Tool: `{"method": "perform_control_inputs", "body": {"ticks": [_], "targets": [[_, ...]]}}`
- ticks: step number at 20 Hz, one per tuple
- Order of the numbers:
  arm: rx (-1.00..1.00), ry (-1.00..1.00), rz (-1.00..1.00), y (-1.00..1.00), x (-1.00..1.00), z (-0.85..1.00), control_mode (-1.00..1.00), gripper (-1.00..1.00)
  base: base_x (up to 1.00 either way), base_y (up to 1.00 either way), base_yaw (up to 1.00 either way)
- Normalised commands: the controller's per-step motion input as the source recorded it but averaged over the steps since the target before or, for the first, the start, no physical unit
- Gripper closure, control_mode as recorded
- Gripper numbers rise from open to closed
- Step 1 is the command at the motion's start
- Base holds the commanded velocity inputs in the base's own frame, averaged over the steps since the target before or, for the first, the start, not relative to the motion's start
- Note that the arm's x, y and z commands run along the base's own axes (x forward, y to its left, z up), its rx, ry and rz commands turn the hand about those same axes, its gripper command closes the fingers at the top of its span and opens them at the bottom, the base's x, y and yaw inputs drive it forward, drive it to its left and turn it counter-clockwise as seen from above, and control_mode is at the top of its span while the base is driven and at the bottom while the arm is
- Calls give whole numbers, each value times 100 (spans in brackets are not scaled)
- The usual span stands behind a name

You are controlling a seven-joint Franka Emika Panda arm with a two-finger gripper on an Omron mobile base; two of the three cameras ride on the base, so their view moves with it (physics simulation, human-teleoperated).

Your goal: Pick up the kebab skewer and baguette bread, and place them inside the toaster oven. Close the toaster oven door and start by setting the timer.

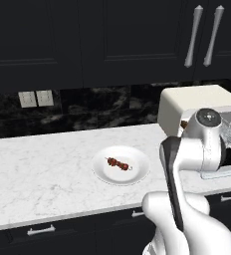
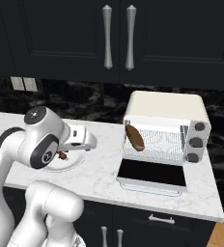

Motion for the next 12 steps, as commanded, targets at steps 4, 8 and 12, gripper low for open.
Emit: {"method": "perform_control_inputs", "body": {"ticks": [4,8,12], "targets": [[-2,2,17,100,48,6,-100,-100,0,0,0],[0,6,22,87,22,-3,-100,-100,0,0,0],[7,0,16,35,23,-45,-100,-100,0,0,0]]}}
